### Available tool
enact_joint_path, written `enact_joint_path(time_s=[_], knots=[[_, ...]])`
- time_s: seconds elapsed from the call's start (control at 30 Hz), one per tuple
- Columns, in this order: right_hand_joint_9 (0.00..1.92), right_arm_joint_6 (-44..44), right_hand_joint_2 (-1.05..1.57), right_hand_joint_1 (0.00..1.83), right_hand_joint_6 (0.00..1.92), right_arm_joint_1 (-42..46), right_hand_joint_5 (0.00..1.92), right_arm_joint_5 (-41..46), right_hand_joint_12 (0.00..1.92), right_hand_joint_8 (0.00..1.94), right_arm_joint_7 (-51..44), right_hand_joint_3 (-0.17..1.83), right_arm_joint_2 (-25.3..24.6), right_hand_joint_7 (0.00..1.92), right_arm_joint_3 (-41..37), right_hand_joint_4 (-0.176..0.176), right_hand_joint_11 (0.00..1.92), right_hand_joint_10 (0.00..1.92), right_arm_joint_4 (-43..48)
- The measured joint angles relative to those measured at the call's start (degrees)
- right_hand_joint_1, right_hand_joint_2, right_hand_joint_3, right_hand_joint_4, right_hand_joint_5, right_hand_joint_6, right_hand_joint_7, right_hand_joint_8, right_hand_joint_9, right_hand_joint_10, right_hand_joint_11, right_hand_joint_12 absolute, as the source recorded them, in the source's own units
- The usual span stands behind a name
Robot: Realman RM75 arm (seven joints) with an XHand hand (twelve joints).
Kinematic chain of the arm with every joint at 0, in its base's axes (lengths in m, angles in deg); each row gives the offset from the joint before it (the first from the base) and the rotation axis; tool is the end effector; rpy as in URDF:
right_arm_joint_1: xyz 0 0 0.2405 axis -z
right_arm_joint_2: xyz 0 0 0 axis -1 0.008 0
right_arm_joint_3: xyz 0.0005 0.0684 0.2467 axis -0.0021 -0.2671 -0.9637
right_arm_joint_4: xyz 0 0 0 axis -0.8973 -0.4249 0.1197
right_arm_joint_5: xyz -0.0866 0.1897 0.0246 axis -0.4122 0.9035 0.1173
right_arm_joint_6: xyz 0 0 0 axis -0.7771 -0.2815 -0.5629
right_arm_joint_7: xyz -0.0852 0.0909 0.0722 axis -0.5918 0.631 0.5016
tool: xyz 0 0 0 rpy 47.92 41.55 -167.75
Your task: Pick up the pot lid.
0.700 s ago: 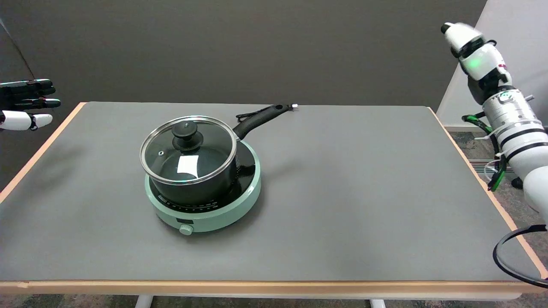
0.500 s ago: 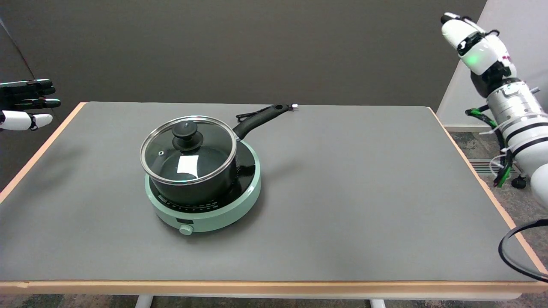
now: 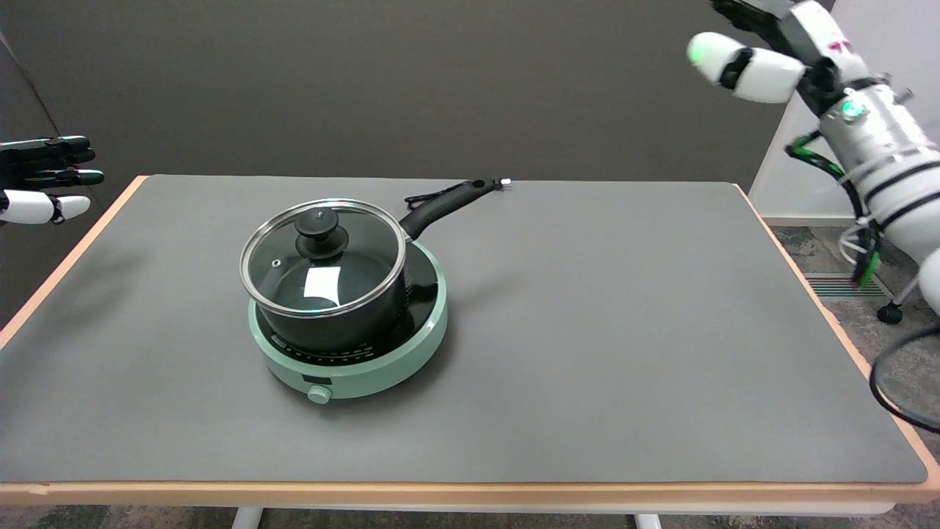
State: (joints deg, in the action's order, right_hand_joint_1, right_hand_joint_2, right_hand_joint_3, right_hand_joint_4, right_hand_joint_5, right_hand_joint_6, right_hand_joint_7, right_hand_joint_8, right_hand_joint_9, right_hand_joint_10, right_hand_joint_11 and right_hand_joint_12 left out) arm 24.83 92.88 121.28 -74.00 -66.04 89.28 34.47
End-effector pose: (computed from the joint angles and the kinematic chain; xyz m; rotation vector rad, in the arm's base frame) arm -0.0577 -0.3074 0.4655 1.4595 -0.2558 0.8987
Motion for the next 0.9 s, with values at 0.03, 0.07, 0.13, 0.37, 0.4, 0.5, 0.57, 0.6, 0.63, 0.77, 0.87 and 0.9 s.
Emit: enact_joint_path(time_s=[0.03, 0.07, 0.13, 0.37, 0.4, 0.5, 0.57, 0.6, 0.63, 0.77, 0.87, 0.9], knots=[[0.32, -0.05, 0.49, 0.57, 0.18, -0.64, 0.40, -0.18, 0.47, 0.17, -0.83, 0.89, 0.35, 0.41, 0.85, 0.102, 0.19, 0.20, 0.19], [0.33, -0.17, 0.49, 0.56, 0.18, -1.60, 0.40, -0.52, 0.48, 0.18, -2.06, 0.89, 0.73, 0.42, 2.25, 0.102, 0.20, 0.21, 0.42], [0.34, -0.34, 0.49, 0.52, 0.18, -3.62, 0.40, -1.37, 0.49, 0.18, -4.22, 0.87, 1.32, 0.42, 5.07, 0.104, 0.21, 0.21, 0.74], [0.37, -0.82, 0.47, 0.44, 0.18, -12.69, 0.38, -6.34, 0.50, 0.18, -11.01, 0.84, 0.83, 0.43, 15.99, 0.113, 0.24, 0.21, 0.23], [0.37, -0.94, 0.46, 0.42, 0.18, -14.30, 0.38, -7.03, 0.50, 0.18, -11.90, 0.83, 0.53, 0.43, 17.81, 0.115, 0.24, 0.21, -0.13], [0.37, -1.42, 0.46, 0.41, 0.18, -18.02, 0.37, -8.54, 0.50, 0.18, -13.67, 0.83, -0.15, 0.42, 21.96, 0.116, 0.24, 0.21, -1.09], [0.38, -1.79, 0.46, 0.41, 0.18, -20.59, 0.36, -9.38, 0.50, 0.18, -14.80, 0.83, -0.57, 0.42, 24.87, 0.116, 0.24, 0.21, -1.81], [0.38, -1.91, 0.46, 0.41, 0.18, -21.49, 0.36, -9.68, 0.50, 0.18, -15.17, 0.83, -0.71, 0.42, 25.93, 0.116, 0.24, 0.21, -2.09], [0.38, -2.11, 0.45, 0.40, 0.18, -23.02, 0.36, -10.14, 0.50, 0.18, -15.77, 0.83, -0.91, 0.42, 27.75, 0.116, 0.24, 0.21, -2.56], [0.37, -2.60, 0.44, 0.40, 0.17, -27.35, 0.35, -11.24, 0.50, 0.17, -17.13, 0.83, -1.37, 0.41, 32.96, 0.117, 0.24, 0.20, -3.96], [0.37, -2.91, 0.45, 0.39, 0.17, -30.39, 0.35, -11.86, 0.50, 0.17, -17.94, 0.82, -1.64, 0.41, 36.62, 0.116, 0.24, 0.20, -5.03], [0.37, -3.03, 0.45, 0.39, 0.17, -31.54, 0.35, -12.06, 0.50, 0.17, -18.17, 0.83, -1.74, 0.40, 37.98, 0.117, 0.24, 0.20, -5.45]])
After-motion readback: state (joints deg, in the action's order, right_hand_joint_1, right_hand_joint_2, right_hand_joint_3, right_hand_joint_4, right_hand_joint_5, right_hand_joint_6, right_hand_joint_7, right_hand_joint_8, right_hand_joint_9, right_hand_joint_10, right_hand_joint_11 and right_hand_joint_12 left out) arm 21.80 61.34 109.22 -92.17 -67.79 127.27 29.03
